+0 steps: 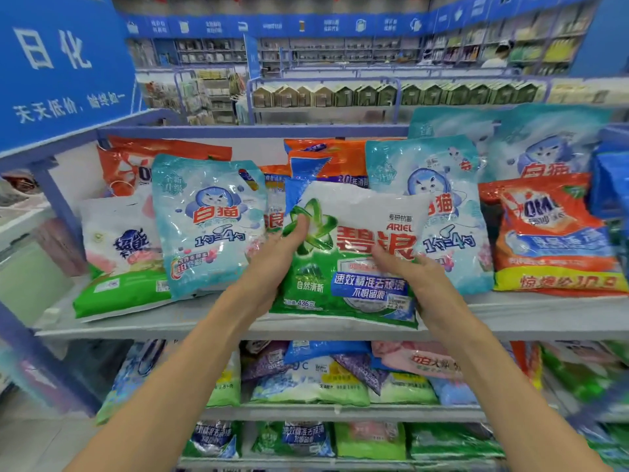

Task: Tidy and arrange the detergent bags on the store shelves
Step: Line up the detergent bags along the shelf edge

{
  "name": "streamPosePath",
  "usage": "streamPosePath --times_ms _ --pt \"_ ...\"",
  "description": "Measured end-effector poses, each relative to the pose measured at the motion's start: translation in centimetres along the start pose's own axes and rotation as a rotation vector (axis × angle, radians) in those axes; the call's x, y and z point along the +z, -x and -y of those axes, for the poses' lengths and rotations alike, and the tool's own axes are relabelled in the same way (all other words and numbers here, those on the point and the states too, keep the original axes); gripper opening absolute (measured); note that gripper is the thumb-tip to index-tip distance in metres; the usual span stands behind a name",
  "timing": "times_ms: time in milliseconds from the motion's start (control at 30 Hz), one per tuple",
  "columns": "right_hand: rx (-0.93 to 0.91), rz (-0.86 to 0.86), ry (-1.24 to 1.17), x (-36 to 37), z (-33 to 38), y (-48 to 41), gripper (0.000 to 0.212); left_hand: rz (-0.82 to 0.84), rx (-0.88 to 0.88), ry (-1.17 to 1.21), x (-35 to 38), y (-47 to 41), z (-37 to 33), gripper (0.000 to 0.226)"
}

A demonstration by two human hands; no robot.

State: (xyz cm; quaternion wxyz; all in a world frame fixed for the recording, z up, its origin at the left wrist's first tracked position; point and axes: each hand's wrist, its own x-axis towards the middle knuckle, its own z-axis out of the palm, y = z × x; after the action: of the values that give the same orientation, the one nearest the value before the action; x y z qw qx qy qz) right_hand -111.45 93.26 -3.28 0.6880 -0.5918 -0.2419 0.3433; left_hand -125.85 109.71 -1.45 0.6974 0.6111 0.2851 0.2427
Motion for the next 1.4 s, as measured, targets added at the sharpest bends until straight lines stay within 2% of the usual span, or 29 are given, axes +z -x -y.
streamPosePath --times_ms 67,133,200,300,367,433,500,533,567,633,667,733,800,833,867,900,1000,1100,1233,1400 --pt "0.024 -0.070 -0.008 -0.5 0.4 0.1 0.060 0.044 -0.027 -0.011 0.8 0.1 0.8 0.040" --pt "-0.017 -0.152 0.011 -0.6 0.5 0.1 0.046 0.058 -0.062 0.036 1.4 -0.2 1.2 0.049" --pt "-0.054 -0.187 0.045 -0.2 0.6 0.0 0.030 0.033 -0.048 0.063 1.6 -0.3 1.4 0.047" --pt "-0.048 -0.167 0.046 0.8 0.5 -0.4 0.027 -0.072 -0.023 0.074 1.2 -0.6 1.5 0.044" --pt "-0.028 -0.083 -0.037 2.0 0.7 -1.1 0.035 -0.175 0.047 0.054 0.1 -0.5 1.4 0.046" --pt "0.026 0.093 -0.176 3.4 1.1 -2.1 0.051 -0.288 0.116 0.026 -1.7 -0.1 0.7 0.045" --pt "0.107 0.219 -0.268 5.0 1.0 -4.2 0.069 -0.376 0.183 0.017 -4.5 0.4 -0.3 0.035" --pt "0.139 0.206 -0.223 6.0 0.3 -5.6 0.068 -0.422 0.226 0.017 -6.3 0.8 -0.9 0.035" --pt "0.153 0.201 -0.121 7.3 -0.4 -6.7 0.057 -0.469 0.260 0.010 -7.9 0.9 -1.4 0.037" --pt "0.079 0.175 0.208 10.0 -2.1 -9.1 0.024 -0.558 0.304 0.046 -11.1 1.5 -2.2 0.036" --pt "0.039 0.165 0.357 11.4 -2.6 -9.8 0.015 -0.592 0.319 0.074 -12.4 1.9 -2.5 0.032" --pt "-0.014 0.142 0.549 14.0 -3.5 -11.1 0.014 -0.677 0.322 0.091 -15.1 2.6 -2.7 0.022" --pt "-0.010 0.103 0.586 16.0 -4.3 -12.5 0.007 -0.735 0.320 0.092 -17.2 3.3 -2.8 0.021" --pt "0.018 0.052 0.589 16.6 -4.9 -13.2 0.021 -0.755 0.314 0.102 -17.9 3.7 -2.6 0.019" --pt "0.052 0.011 0.599 16.9 -5.5 -13.9 0.035 -0.772 0.313 0.107 -18.9 3.9 -2.3 0.019" --pt "0.065 -0.013 0.570 17.2 -5.6 -14.3 0.036 -0.783 0.304 0.110 -19.5 4.3 -2.2 0.021" --pt "0.064 0.016 0.377 17.3 -5.1 -14.4 0.004 -0.800 0.242 0.144 -21.1 5.1 -1.7 0.022" --pt "0.046 0.018 0.343 17.3 -4.1 -13.9 0.013 -0.793 0.216 0.180 -21.5 5.3 -1.7 0.031" --pt "-0.151 -0.074 0.478 16.7 -2.4 -12.7 0.011 -0.772 0.203 0.192 -20.9 4.8 -2.0 0.026" --pt "-0.202 -0.088 0.323 12.2 0.1 -9.6 0.012 -0.753 0.186 0.180 -19.9 3.8 -2.0 0.044"
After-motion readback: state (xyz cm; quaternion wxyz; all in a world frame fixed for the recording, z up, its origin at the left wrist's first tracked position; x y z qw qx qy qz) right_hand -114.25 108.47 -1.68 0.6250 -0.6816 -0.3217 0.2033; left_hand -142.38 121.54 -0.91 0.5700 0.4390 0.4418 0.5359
